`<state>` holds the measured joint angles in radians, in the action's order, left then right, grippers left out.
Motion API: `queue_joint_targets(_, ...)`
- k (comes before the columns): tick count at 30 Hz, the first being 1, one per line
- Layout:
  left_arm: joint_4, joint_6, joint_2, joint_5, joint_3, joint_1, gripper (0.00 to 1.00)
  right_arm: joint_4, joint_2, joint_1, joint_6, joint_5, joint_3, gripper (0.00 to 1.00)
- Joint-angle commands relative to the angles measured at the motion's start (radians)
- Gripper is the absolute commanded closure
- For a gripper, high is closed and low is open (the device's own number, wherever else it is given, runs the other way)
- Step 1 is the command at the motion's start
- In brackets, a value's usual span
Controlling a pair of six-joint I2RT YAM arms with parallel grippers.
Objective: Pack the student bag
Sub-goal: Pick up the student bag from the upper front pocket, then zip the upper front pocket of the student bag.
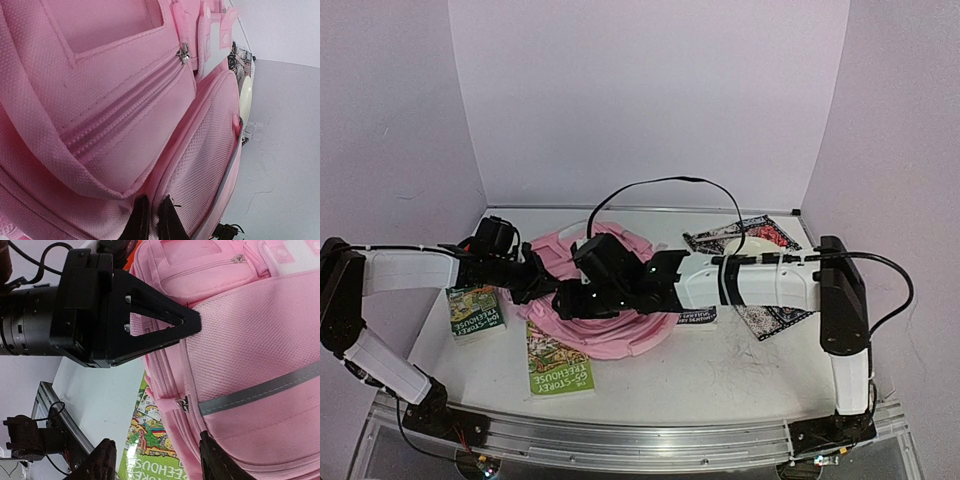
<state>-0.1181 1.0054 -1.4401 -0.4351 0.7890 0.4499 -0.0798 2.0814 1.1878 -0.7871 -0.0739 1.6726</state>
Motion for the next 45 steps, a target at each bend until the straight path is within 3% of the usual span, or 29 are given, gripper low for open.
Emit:
queue_joint_targets(1, 0.176, 0.108, 0.03, -0.025, -0.011, 0.058, 1.0, 0.018, 0.045, 0.01, -0.042, 0.036, 0.047, 0.48)
queue_joint_targets(8, 0.215, 0.137, 0.013, 0.0, -0.027, 0.093, 1.0, 0.022, 0.063, 0.011, -0.135, -0.008, 0.013, 0.61)
queue_joint_targets(22, 0.253, 0.167, 0.014, 0.002, -0.05, 0.138, 1.0, 0.024, 0.117, 0.01, -0.28, -0.181, 0.029, 0.61)
queue_joint_targets(33, 0.257, 0.167, 0.039, 0.001, -0.053, 0.147, 1.0, 0.078, 0.147, 0.004, -0.322, -0.281, 0.054, 0.71)
queue_joint_targets(37, 0.256, 0.166, 0.046, 0.008, -0.058, 0.148, 1.0, 0.078, 0.156, -0.002, -0.326, -0.271, 0.052, 0.78)
queue_joint_targets(43, 0.246, 0.135, 0.051, 0.042, -0.061, 0.145, 1.0, 0.078, 0.121, -0.003, -0.283, -0.252, 0.02, 0.99)
queue_joint_targets(45, 0.229, 0.11, 0.048, 0.059, -0.053, 0.142, 1.0, 0.078, 0.092, -0.002, -0.265, -0.24, -0.008, 1.0)
